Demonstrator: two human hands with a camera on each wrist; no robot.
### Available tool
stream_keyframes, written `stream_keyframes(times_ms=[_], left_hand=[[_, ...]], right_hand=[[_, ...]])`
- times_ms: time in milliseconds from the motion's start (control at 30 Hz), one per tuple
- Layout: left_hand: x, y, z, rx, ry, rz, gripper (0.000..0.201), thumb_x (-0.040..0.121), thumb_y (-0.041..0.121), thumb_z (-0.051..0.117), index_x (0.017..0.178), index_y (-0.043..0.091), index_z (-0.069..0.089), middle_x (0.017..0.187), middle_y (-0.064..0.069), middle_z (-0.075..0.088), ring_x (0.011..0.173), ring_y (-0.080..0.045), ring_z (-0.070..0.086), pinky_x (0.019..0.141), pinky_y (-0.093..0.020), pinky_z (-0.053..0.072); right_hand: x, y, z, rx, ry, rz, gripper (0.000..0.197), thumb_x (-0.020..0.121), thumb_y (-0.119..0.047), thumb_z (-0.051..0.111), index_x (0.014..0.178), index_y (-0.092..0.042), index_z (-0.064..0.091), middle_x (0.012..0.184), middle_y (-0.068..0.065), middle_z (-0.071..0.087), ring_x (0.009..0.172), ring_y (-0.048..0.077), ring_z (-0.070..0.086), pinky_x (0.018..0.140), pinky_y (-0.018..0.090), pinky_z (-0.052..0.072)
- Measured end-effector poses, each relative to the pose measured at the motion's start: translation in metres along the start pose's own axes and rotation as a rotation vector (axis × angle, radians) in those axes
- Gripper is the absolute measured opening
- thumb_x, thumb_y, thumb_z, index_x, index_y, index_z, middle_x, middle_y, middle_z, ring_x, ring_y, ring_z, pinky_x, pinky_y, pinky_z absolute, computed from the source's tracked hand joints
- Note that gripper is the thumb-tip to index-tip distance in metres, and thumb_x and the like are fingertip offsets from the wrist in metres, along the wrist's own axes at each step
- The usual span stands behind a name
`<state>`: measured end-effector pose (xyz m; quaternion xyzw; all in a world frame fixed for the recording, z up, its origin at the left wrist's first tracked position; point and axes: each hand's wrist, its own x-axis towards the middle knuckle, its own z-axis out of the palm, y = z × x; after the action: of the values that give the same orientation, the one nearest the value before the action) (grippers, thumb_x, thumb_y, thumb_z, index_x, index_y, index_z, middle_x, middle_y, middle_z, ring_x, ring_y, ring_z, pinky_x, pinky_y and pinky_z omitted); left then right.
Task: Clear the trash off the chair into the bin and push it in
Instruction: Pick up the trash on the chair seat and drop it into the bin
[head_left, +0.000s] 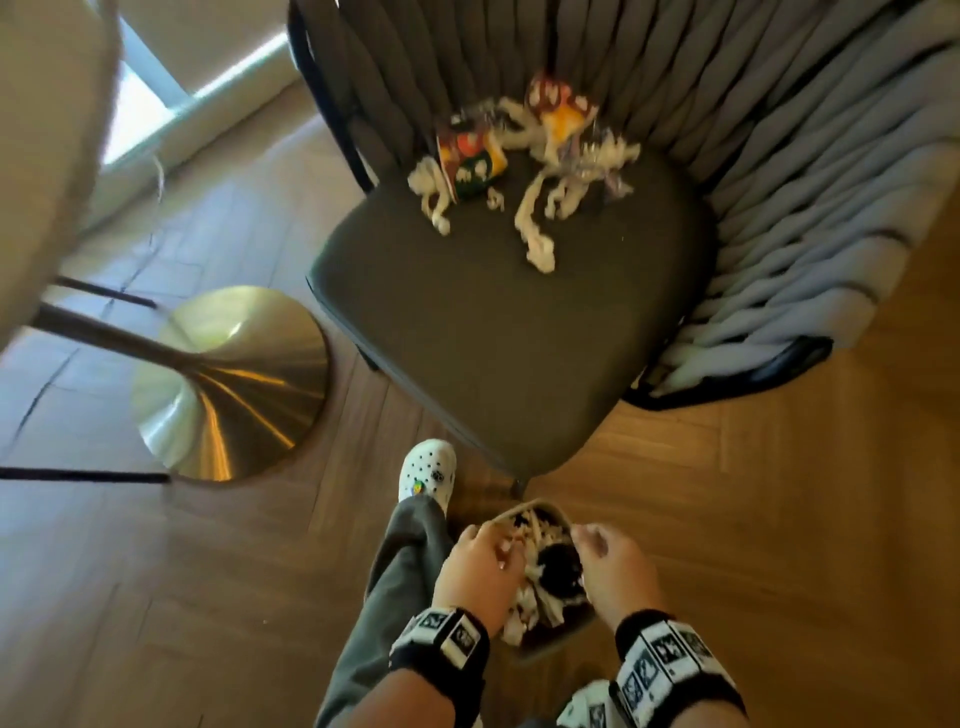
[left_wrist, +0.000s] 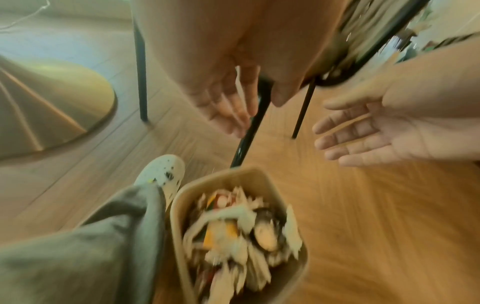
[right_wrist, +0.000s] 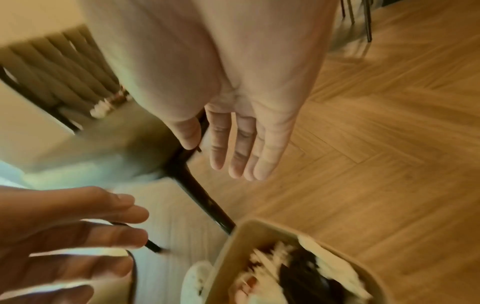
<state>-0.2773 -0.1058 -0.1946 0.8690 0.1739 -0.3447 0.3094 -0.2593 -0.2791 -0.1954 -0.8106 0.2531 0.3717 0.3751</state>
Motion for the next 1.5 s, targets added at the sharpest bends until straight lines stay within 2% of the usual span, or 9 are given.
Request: stream_keyframes(times_ms=[133, 267, 367, 533, 800, 1033, 1200, 1366, 1500], left_hand=[[0.014, 0.050, -0.086, -0.110, 0.213, 0.219, 0.016, 0.098, 0.036, 0.054, 0.097, 0.025, 0.067, 0.094, 0.008, 0.069, 0.087, -0.009, 0.064, 0.079, -0.025, 0.049], [0.068, 0.090, -0.169, -0.184, 0.355, 0.341, 0.009, 0.097, 0.031, 0.058, 0.097, 0.027, 0.066, 0.089, 0.011, 0.064, 0.081, -0.005, 0.061, 0.075, -0.020, 0.048], [0.125, 0.111, -0.219, -0.168, 0.388, 0.369, 0.016, 0.097, 0.031, 0.056, 0.111, 0.029, 0.063, 0.101, 0.011, 0.058, 0.088, -0.006, 0.059, 0.082, -0.025, 0.051], [0.211, 0.141, -0.274, -0.046, 0.408, 0.235, 0.054, 0.095, 0.043, 0.057, 0.143, 0.026, 0.040, 0.141, -0.007, 0.039, 0.131, -0.029, 0.041, 0.103, -0.042, 0.044], [0.294, 0.180, -0.286, -0.035, 0.473, -0.048, 0.103, 0.079, 0.075, 0.058, 0.152, 0.013, 0.022, 0.147, -0.017, 0.032, 0.133, -0.038, 0.034, 0.101, -0.050, 0.043], [0.304, 0.178, -0.280, -0.062, 0.449, -0.005, 0.069, 0.087, 0.057, 0.065, 0.131, 0.009, 0.044, 0.136, -0.015, 0.045, 0.127, -0.035, 0.043, 0.099, -0.050, 0.044], [0.287, 0.164, -0.282, -0.288, 0.381, 0.143, 0.039, 0.099, 0.037, 0.057, 0.121, 0.009, 0.042, 0.119, -0.014, 0.061, 0.107, -0.028, 0.060, 0.080, -0.035, 0.051], [0.255, 0.149, -0.278, -0.454, 0.335, 0.118, 0.038, 0.103, 0.035, 0.049, 0.132, 0.015, 0.035, 0.120, 0.001, 0.060, 0.093, -0.012, 0.063, 0.057, -0.013, 0.049], [0.234, 0.140, -0.271, -0.529, 0.367, 0.093, 0.036, 0.104, 0.038, 0.044, 0.134, 0.018, 0.040, 0.111, 0.012, 0.054, 0.074, 0.005, 0.056, 0.046, -0.006, 0.041]], right_hand=[[-0.012, -0.084, -0.038, 0.192, 0.079, -0.122, 0.025, 0.101, -0.039, 0.053, 0.086, -0.024, 0.065, 0.084, -0.006, 0.065, 0.086, 0.018, 0.062, 0.077, 0.033, 0.048], [0.011, -0.181, -0.068, 0.304, 0.193, -0.280, 0.013, 0.097, -0.028, 0.061, 0.087, -0.024, 0.068, 0.084, -0.004, 0.069, 0.083, 0.015, 0.065, 0.077, 0.031, 0.050], [0.060, -0.248, -0.084, 0.095, 0.244, -0.380, 0.026, 0.093, -0.032, 0.067, 0.117, -0.024, 0.065, 0.116, -0.003, 0.066, 0.111, 0.014, 0.061, 0.098, 0.035, 0.050], [0.148, -0.324, -0.102, -0.290, 0.277, -0.329, 0.075, 0.088, -0.040, 0.071, 0.152, -0.038, 0.032, 0.166, 0.007, 0.012, 0.150, 0.035, 0.015, 0.118, 0.050, 0.027], [0.186, -0.324, -0.084, -0.303, 0.428, -0.344, 0.028, 0.096, -0.009, 0.057, 0.123, -0.010, 0.063, 0.136, 0.013, 0.051, 0.125, 0.035, 0.050, 0.106, 0.044, 0.041], [0.148, -0.317, -0.083, 0.232, 0.442, -0.214, 0.025, 0.099, -0.026, 0.040, 0.106, -0.030, 0.065, 0.108, -0.005, 0.066, 0.100, 0.016, 0.062, 0.091, 0.039, 0.054], [0.121, -0.322, -0.101, 0.027, 0.605, -0.267, 0.042, 0.099, -0.051, 0.046, 0.065, -0.028, 0.057, 0.075, -0.010, 0.059, 0.088, 0.020, 0.059, 0.093, 0.043, 0.048], [0.154, -0.316, -0.105, -0.202, 0.626, -0.166, 0.043, 0.087, -0.058, 0.064, 0.098, -0.016, 0.066, 0.137, 0.009, 0.042, 0.129, 0.032, 0.029, 0.105, 0.042, 0.035], [0.180, -0.304, -0.087, -0.400, 0.562, -0.187, 0.047, 0.089, -0.045, 0.063, 0.128, -0.022, 0.049, 0.143, 0.014, 0.039, 0.129, 0.040, 0.038, 0.105, 0.057, 0.042]])
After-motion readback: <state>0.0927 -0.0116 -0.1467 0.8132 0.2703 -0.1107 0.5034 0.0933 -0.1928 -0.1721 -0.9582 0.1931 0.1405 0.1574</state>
